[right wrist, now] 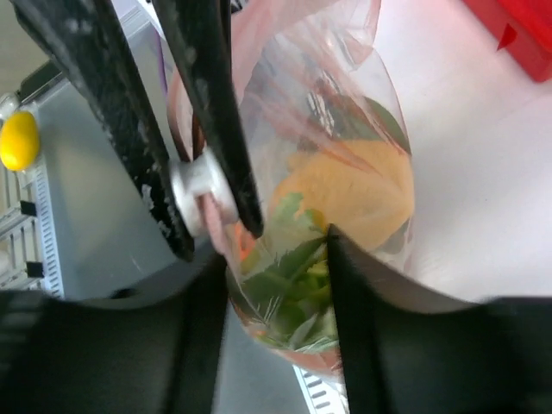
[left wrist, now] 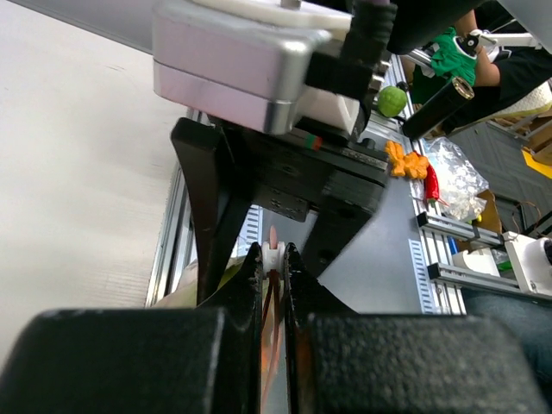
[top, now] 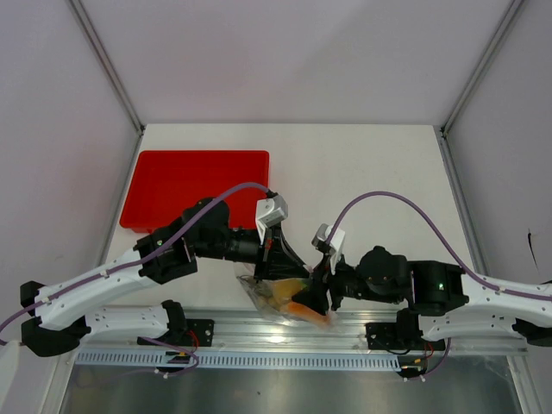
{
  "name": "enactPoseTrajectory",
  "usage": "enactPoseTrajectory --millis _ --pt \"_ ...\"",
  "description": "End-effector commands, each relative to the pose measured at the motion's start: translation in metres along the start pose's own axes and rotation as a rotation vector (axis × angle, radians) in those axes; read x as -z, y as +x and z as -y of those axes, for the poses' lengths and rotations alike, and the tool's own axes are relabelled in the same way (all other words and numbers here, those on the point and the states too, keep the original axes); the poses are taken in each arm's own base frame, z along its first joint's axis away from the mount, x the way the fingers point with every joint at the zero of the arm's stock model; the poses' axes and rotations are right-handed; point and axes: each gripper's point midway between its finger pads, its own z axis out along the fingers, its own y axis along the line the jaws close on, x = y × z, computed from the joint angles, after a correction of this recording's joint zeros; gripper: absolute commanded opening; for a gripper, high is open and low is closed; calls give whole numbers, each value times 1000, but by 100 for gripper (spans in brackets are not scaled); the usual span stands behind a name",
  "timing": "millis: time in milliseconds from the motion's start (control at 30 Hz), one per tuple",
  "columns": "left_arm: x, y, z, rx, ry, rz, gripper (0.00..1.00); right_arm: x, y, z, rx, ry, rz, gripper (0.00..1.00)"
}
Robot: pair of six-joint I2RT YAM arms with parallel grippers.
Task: Place the food in the zip-top bag and seal the zipper
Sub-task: Zip the zipper food storage bag at the center of the board.
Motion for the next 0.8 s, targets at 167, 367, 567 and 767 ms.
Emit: enactPoseTrajectory --millis 167,367,567,767 --pt "2 -13 9 -7 38 49 1 2 -28 -1 -28 -15 130 0" --pt "3 -1 -10 13 -48 13 3 18 -42 5 -82 3 228 0" --pt "11 1 -22 -2 -109 20 6 35 -51 6 -139 -19 309 0" --pt "19 -4 -22 -8 -94 45 4 42 -48 4 -142 -42 312 0"
